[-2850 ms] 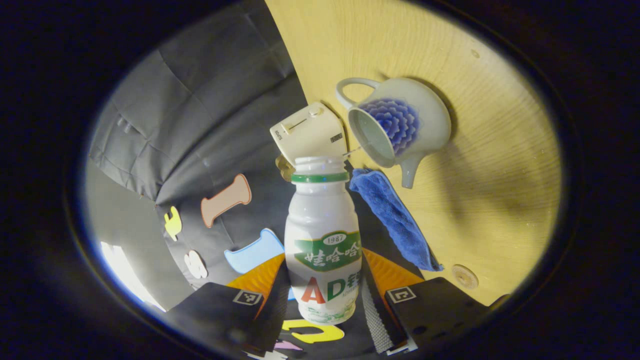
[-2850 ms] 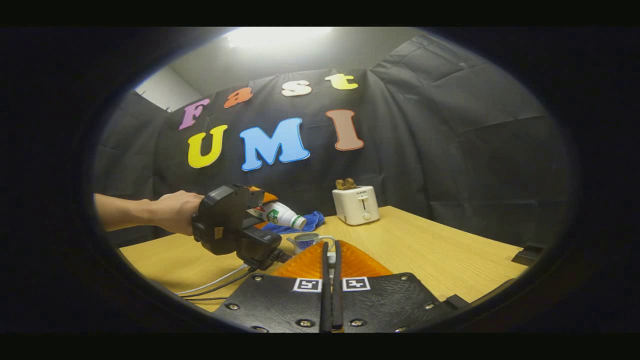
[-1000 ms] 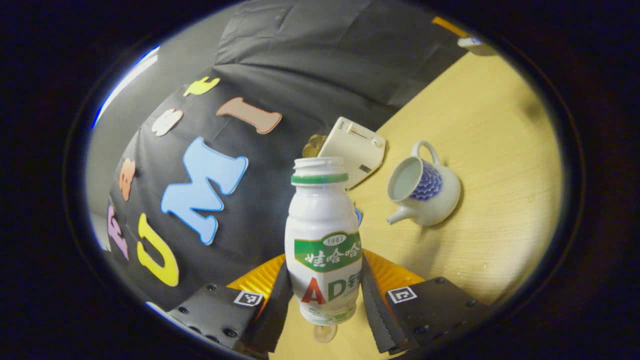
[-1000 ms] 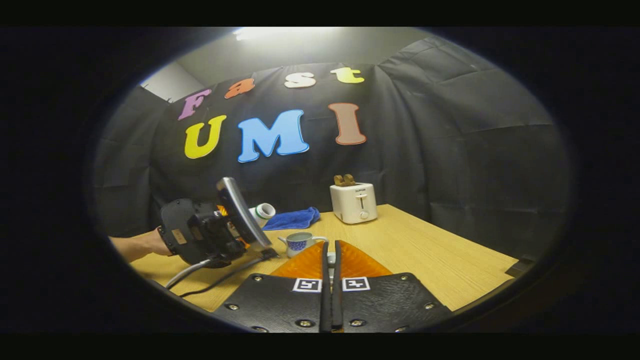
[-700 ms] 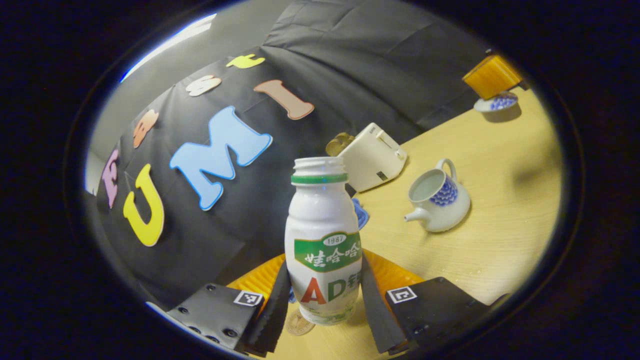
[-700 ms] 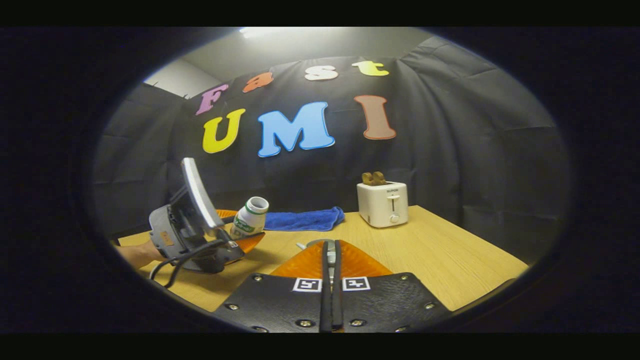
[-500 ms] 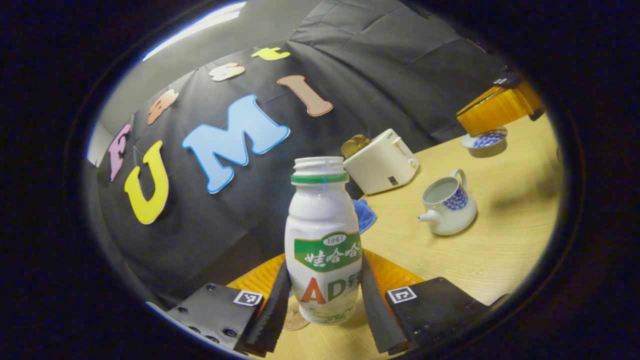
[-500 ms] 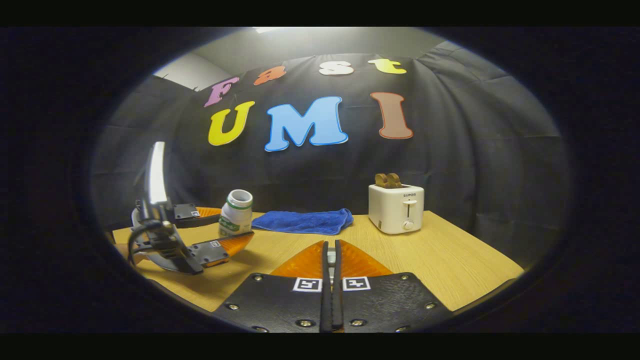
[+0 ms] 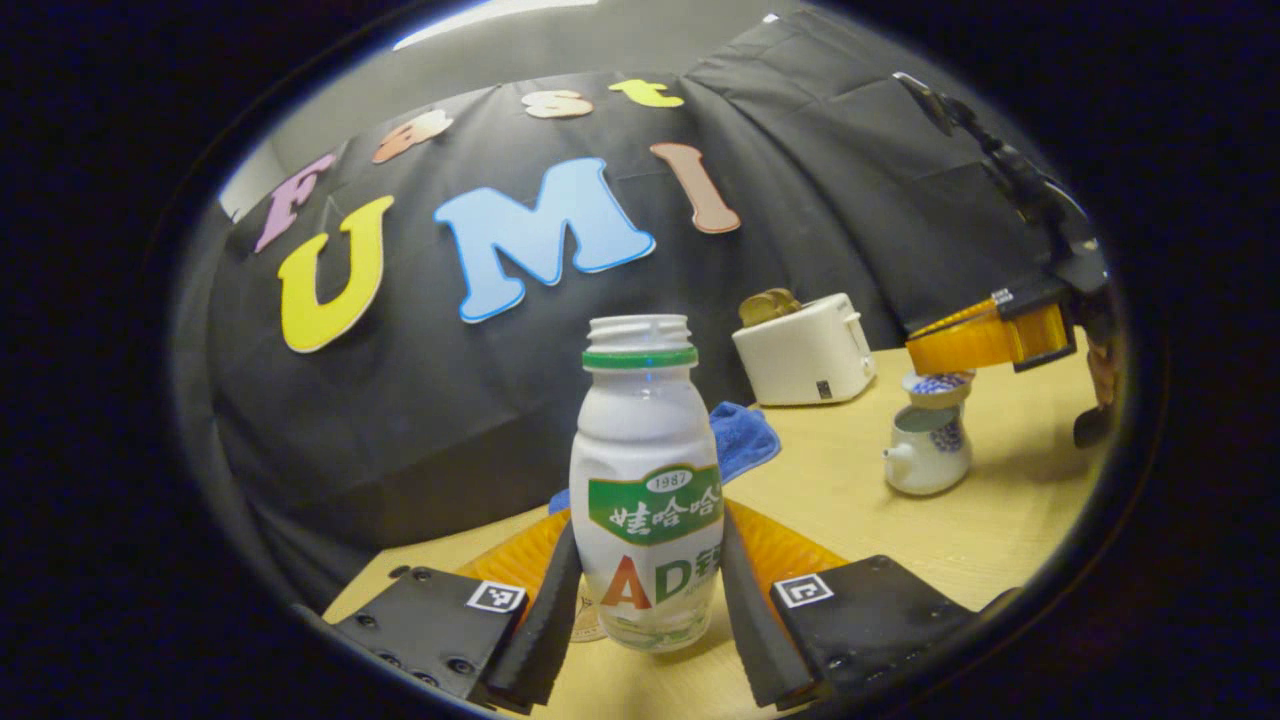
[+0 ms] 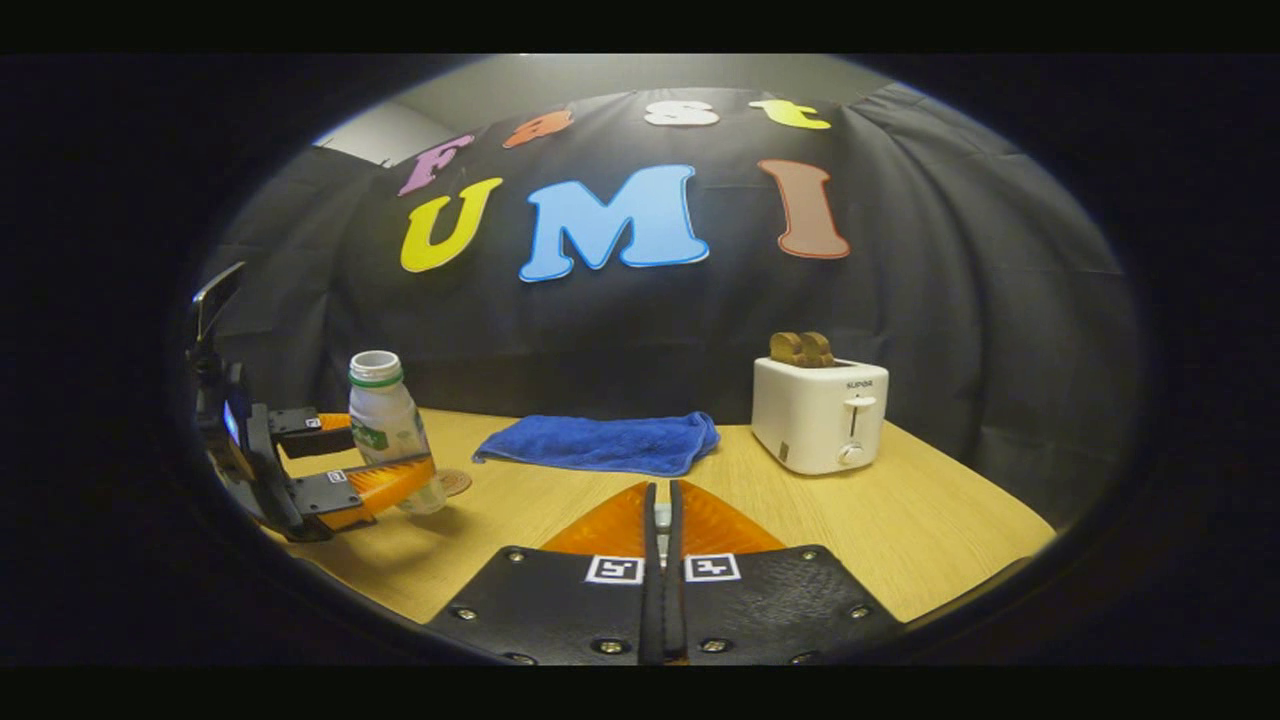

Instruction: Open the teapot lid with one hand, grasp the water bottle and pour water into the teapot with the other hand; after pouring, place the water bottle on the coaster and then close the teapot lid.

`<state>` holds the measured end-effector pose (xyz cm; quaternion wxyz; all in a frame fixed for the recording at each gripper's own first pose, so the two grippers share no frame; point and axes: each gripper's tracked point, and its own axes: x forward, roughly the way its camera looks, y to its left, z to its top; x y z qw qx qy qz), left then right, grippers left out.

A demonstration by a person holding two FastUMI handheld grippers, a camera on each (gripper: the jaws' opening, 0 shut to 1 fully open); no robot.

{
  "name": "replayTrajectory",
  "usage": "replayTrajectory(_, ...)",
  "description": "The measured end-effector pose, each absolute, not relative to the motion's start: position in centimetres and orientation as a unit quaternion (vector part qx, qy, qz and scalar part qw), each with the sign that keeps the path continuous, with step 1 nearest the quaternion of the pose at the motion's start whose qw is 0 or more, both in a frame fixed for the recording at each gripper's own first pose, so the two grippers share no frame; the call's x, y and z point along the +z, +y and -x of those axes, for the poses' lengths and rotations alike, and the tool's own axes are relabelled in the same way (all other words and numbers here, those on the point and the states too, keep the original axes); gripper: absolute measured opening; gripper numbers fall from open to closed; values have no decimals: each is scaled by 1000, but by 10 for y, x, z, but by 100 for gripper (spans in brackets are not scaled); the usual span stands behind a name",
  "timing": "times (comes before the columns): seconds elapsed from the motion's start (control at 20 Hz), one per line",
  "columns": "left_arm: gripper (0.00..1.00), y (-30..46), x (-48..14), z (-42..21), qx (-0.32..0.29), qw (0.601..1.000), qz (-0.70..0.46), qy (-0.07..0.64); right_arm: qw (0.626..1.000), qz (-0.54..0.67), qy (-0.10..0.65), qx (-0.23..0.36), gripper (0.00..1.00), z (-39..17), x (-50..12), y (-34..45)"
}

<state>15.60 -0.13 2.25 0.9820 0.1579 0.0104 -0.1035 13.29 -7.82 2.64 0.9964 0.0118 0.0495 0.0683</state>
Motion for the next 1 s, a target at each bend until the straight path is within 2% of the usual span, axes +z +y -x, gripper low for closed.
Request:
replayTrajectory(0.35, 75, 34, 28, -162, -84, 993, -87, 13, 996, 16, 64, 55, 0, -145, 13, -81)
replayTrajectory(0.4, 82, 38, 27, -163, -81, 994, -78, 15, 996, 12, 64, 56, 1, -146, 13, -81)
replayTrajectory(0.45, 82, 42, 24, -165, -76, 994, -72, 17, 996, 10, 63, 58, 0, -146, 11, -79)
replayTrajectory(0.55, 81, 49, 18, -167, -67, 995, -65, 23, 996, 21, 66, 52, 1, -149, 7, -81)
replayTrajectory(0.6, 75, 49, 17, -167, -66, 996, -61, 25, 996, 23, 68, 54, 1, -149, 5, -81)
replayTrajectory(0.65, 82, 49, 16, -168, -65, 996, -55, 26, 996, 18, 68, 55, 0, -148, 4, -81)
replayTrajectory(0.75, 69, 49, 15, -167, -66, 996, -47, 25, 996, 11, 66, 56, 0, -149, 4, -83)
replayTrajectory(0.8, 69, 48, 13, -167, -67, 996, -44, 27, 996, 8, 66, 57, 1, -149, 4, -82)
replayTrajectory(0.85, 75, 47, 8, -168, -66, 996, -45, 33, 996, 8, 66, 61, 0, -148, 1, -81)
replayTrajectory(0.95, 76, 50, 0, -170, -59, 996, -50, 44, 996, 13, 55, 68, 11, -139, 11, -81)
replayTrajectory(1.0, 76, 49, -2, -171, -58, 996, -48, 46, 997, 13, 38, 73, 2, -136, 18, -79)
